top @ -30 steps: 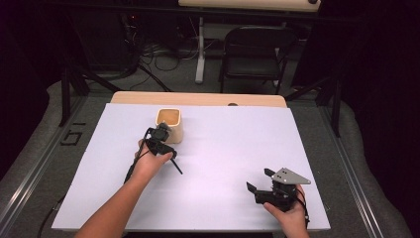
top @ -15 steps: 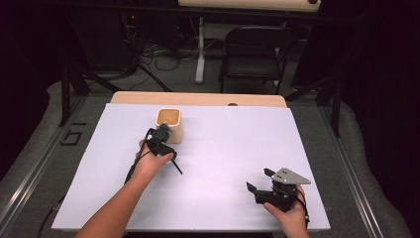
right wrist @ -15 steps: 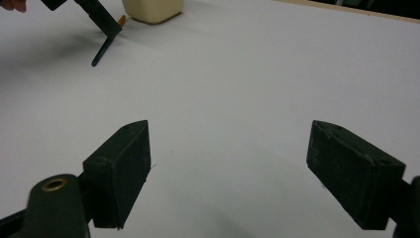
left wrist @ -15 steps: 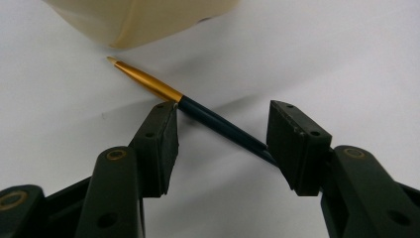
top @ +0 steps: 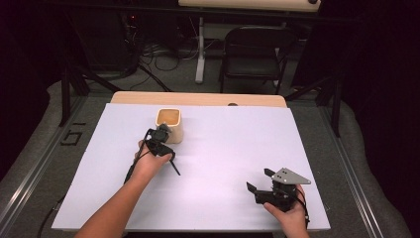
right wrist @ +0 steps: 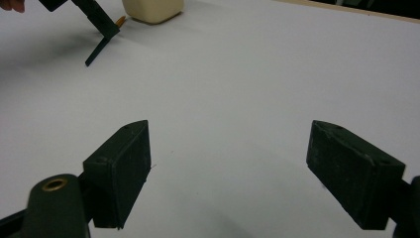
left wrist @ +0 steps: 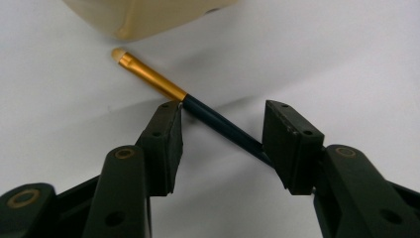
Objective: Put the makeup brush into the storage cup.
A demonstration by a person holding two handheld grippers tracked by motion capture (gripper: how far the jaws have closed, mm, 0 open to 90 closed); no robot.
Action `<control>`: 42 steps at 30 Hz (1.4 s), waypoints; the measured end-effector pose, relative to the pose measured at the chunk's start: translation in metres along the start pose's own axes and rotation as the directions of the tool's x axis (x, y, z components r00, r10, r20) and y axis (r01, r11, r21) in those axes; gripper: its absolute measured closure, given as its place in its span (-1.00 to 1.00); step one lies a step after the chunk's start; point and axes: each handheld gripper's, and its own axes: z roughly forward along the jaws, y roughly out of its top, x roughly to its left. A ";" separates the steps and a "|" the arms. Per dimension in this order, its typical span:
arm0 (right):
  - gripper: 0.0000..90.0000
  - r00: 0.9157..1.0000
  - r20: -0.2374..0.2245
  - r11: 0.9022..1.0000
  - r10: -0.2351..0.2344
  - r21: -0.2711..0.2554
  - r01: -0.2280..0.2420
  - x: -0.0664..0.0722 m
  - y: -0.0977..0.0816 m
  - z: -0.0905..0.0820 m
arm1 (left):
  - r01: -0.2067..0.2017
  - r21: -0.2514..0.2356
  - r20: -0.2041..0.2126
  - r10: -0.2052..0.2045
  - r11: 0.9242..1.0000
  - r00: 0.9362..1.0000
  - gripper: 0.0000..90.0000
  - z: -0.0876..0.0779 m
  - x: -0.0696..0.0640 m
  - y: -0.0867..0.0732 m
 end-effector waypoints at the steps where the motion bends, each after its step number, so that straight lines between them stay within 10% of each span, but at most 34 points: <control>1: -0.62 1.000 0.001 1.000 0.001 0.001 -0.001 0.000 0.000 0.000 | -0.001 0.007 0.000 0.001 1.000 1.000 0.17 -0.001 0.001 0.000; 26: -0.61 1.000 0.001 1.000 0.002 0.002 -0.002 0.000 0.000 0.000 | -0.008 0.074 -0.032 0.011 0.997 0.999 0.81 -0.005 0.012 -0.005; 42: -0.60 1.000 -0.002 1.000 0.004 0.005 -0.004 -0.001 0.000 0.000 | -0.043 0.098 -0.035 0.047 0.994 0.998 0.84 -0.006 0.012 -0.003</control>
